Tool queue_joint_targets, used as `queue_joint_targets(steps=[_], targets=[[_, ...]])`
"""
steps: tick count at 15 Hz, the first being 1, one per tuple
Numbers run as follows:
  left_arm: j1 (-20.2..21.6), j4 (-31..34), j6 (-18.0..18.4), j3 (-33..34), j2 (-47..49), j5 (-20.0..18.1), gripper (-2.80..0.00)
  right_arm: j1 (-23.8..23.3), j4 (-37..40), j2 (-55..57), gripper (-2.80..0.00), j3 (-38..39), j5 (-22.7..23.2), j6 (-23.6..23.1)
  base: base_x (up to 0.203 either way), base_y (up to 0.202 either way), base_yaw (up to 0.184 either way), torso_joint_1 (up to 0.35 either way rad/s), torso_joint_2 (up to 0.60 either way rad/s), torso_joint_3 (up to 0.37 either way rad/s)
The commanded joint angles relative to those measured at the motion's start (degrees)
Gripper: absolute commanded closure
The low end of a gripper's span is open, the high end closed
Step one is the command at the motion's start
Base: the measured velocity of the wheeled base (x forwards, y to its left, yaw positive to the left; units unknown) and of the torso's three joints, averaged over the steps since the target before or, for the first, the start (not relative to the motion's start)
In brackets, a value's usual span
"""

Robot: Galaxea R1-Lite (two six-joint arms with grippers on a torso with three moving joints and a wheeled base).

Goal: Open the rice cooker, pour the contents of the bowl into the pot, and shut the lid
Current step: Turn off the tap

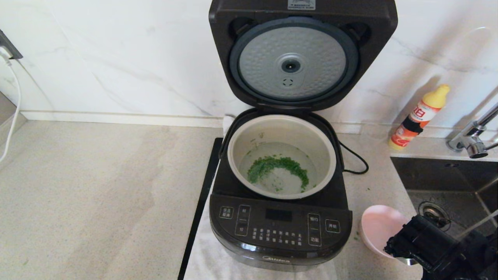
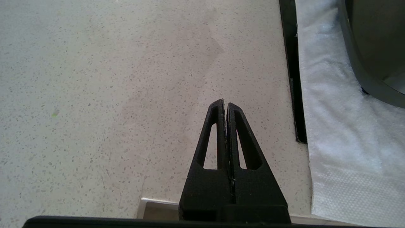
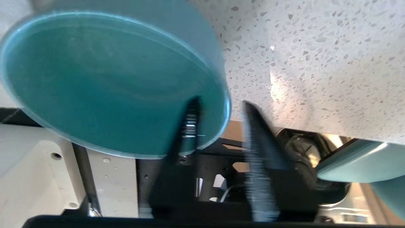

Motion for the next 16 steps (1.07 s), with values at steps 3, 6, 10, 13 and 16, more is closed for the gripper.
queue_joint_targets(steps=[3,6,10,13,16], targets=[[0.0,0.0,0.0,0.0,-0.2,0.0,0.00,0.1,0.1,-1.8,-2.80,-0.5,0.0,2.2,0.000,0.000,0.000,0.000,0.00,0.000],[0.0,0.0,0.0,0.0,-0.2,0.1,0.00,0.1,1.6,-10.3,-2.80,-2.7,-0.1,3.8,0.000,0.000,0.000,0.000,0.00,0.000],[0.0,0.0,0.0,0.0,-0.2,0.1,0.00,-0.4,14.4,-22.8,0.00,-12.0,0.0,4.8,0.000,0.000,0.000,0.000,0.00,0.000],[0.0,0.0,0.0,0.0,-0.2,0.0,0.00,-5.5,19.3,-26.5,0.00,-18.0,-3.2,4.8,0.000,0.000,0.000,0.000,0.00,0.000],[0.0,0.0,0.0,0.0,-0.2,0.0,0.00,-16.4,18.7,-26.2,0.00,-20.3,-7.7,2.9,0.000,0.000,0.000,0.000,0.00,0.000]])
